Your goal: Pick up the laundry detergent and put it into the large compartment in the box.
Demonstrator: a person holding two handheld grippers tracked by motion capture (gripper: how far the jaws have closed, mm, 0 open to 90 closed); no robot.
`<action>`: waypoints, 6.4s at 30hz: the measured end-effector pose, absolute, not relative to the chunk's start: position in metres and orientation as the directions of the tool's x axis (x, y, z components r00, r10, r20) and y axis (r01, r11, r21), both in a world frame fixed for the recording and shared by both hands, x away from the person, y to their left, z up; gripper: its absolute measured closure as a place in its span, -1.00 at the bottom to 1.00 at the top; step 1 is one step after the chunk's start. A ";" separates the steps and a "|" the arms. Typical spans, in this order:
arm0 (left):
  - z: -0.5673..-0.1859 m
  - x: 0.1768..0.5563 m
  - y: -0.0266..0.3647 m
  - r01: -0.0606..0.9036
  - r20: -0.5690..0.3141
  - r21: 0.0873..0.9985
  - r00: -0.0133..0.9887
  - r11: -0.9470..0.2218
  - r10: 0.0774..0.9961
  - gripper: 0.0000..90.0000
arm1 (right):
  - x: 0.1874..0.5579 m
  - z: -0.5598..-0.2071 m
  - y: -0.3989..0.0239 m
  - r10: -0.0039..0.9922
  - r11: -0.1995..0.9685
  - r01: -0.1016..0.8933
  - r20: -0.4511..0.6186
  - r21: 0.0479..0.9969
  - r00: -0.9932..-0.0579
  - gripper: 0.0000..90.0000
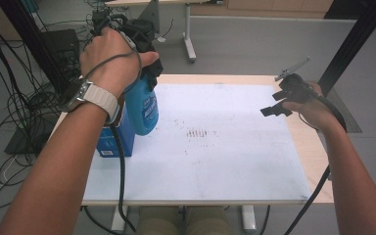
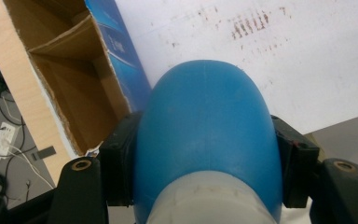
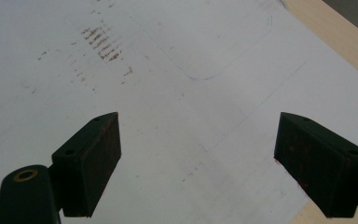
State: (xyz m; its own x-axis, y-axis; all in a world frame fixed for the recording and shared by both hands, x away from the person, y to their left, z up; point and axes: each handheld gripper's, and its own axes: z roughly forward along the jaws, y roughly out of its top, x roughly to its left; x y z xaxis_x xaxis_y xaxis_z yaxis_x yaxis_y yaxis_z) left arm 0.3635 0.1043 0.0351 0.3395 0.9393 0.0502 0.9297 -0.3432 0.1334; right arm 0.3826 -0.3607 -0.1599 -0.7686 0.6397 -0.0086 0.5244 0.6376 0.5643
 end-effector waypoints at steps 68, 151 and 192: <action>0.062 0.381 0.155 0.966 0.070 0.161 0.194 -0.203 0.978 -0.17 | 0.399 -0.171 -0.360 0.650 0.628 0.550 0.017 0.551 -0.759 -0.67; -0.004 0.429 0.208 0.985 0.088 0.124 0.110 -0.121 0.990 -0.16 | 0.413 -0.191 -0.354 0.664 0.623 0.579 0.037 0.526 -0.747 -0.67; -0.049 0.444 0.213 0.988 0.097 0.092 0.112 -0.121 0.989 -0.16 | 0.414 -0.206 -0.361 0.677 0.609 0.603 0.058 0.515 -0.734 -0.67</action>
